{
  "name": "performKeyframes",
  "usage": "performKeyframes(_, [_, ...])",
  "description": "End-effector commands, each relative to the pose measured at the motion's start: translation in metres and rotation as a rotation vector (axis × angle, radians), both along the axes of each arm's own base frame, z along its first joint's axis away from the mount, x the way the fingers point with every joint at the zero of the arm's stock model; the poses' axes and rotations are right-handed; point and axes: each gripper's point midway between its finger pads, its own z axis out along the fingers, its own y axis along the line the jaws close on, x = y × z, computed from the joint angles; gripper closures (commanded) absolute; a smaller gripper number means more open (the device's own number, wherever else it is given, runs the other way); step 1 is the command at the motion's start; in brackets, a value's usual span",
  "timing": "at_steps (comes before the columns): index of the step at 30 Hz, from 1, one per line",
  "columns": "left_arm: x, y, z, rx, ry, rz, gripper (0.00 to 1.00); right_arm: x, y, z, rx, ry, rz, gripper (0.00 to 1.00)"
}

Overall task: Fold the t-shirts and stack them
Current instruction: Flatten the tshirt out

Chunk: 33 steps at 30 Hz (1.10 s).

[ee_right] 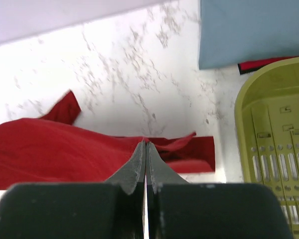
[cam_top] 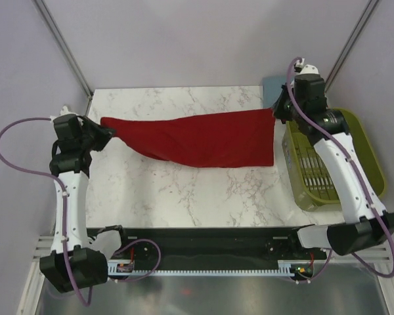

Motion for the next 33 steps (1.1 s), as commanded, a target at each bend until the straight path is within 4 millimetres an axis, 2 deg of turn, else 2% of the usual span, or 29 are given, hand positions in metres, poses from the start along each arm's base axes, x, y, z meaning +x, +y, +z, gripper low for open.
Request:
performKeyframes(1, [-0.014, -0.013, 0.055, -0.027, -0.120, -0.034, 0.98, -0.033, -0.017, 0.057, 0.043, -0.127, -0.069, 1.00])
performKeyframes(4, [-0.041, -0.008, 0.092, 0.056, -0.231, 0.008, 0.98, -0.056, -0.020, 0.072, 0.080, -0.169, -0.074, 1.00])
performKeyframes(8, [-0.072, -0.019, 0.137, 0.082, -0.334, 0.000, 0.98, -0.104, -0.034, 0.125, 0.182, -0.322, -0.121, 1.00])
performKeyframes(11, [-0.088, -0.026, 0.160, 0.065, -0.395, -0.009, 0.98, -0.127, -0.037, 0.154, 0.234, -0.408, -0.118, 1.00])
performKeyframes(13, [-0.089, -0.027, 0.165, 0.056, -0.407, -0.009, 0.98, -0.125, -0.031, 0.159, 0.239, -0.439, -0.076, 1.00])
performKeyframes(14, [-0.086, -0.026, 0.162, 0.048, -0.399, 0.000, 0.98, -0.120, -0.029, 0.155, 0.235, -0.434, -0.070, 1.00])
performKeyframes(15, [-0.083, -0.023, 0.163, 0.050, -0.411, 0.010, 0.98, -0.111, -0.027, 0.142, 0.224, -0.408, -0.072, 1.00])
performKeyframes(18, [-0.060, -0.021, 0.148, 0.044, -0.383, -0.006, 0.98, -0.079, -0.010, 0.133, 0.236, -0.404, -0.021, 1.00])
performKeyframes(19, [-0.051, -0.021, 0.142, 0.041, -0.363, -0.016, 0.98, -0.068, -0.006, 0.140, 0.248, -0.435, -0.009, 1.00])
performKeyframes(20, [-0.032, -0.019, 0.122, 0.027, -0.297, -0.028, 0.98, -0.047, 0.002, 0.128, 0.245, -0.399, 0.003, 1.00])
performKeyframes(21, [-0.022, -0.019, 0.111, 0.024, -0.271, -0.044, 0.98, -0.036, 0.005, 0.131, 0.246, -0.406, 0.002, 1.00])
performKeyframes(22, [-0.009, -0.019, 0.108, 0.029, -0.274, -0.065, 0.98, -0.009, 0.010, 0.120, 0.238, -0.386, -0.005, 1.00])
performKeyframes(23, [0.004, -0.018, 0.105, 0.032, -0.264, -0.088, 0.98, 0.004, 0.013, 0.118, 0.234, -0.382, -0.009, 1.00])
performKeyframes(24, [0.025, -0.020, 0.088, 0.020, -0.219, -0.129, 0.98, 0.016, 0.015, 0.126, 0.232, -0.401, -0.007, 1.00])
performKeyframes(25, [0.041, -0.018, 0.088, 0.022, -0.229, -0.143, 0.98, 0.044, 0.019, 0.111, 0.195, -0.375, -0.005, 1.00])
performKeyframes(26, [0.053, -0.018, 0.104, 0.030, -0.262, -0.161, 0.98, 0.057, 0.022, 0.109, 0.179, -0.377, 0.002, 1.00])
performKeyframes(27, [0.075, -0.014, 0.090, 0.019, -0.222, -0.169, 0.98, 0.067, 0.022, 0.129, 0.168, -0.421, 0.001, 1.00])
performKeyframes(28, [0.086, -0.012, 0.098, 0.026, -0.239, -0.176, 0.98, 0.090, 0.026, 0.112, 0.141, -0.384, -0.001, 1.00])
performKeyframes(29, [0.095, -0.011, 0.132, 0.049, -0.308, -0.183, 0.98, 0.099, 0.026, 0.115, 0.115, -0.393, 0.003, 1.00])
performKeyframes(30, [0.110, -0.009, 0.132, 0.042, -0.303, -0.194, 0.98, 0.103, 0.025, 0.143, 0.119, -0.453, -0.002, 1.00])
performKeyframes(31, [0.113, -0.010, 0.170, 0.064, -0.386, -0.203, 0.98, 0.114, 0.026, 0.137, 0.109, -0.434, -0.005, 1.00])
performKeyframes(32, [0.117, -0.011, 0.185, 0.069, -0.418, -0.212, 0.98, 0.117, 0.023, 0.147, 0.105, -0.451, -0.010, 1.00])
performKeyframes(33, [0.119, -0.011, 0.199, 0.072, -0.450, -0.216, 0.98, 0.115, 0.021, 0.173, 0.112, -0.503, -0.013, 1.00])
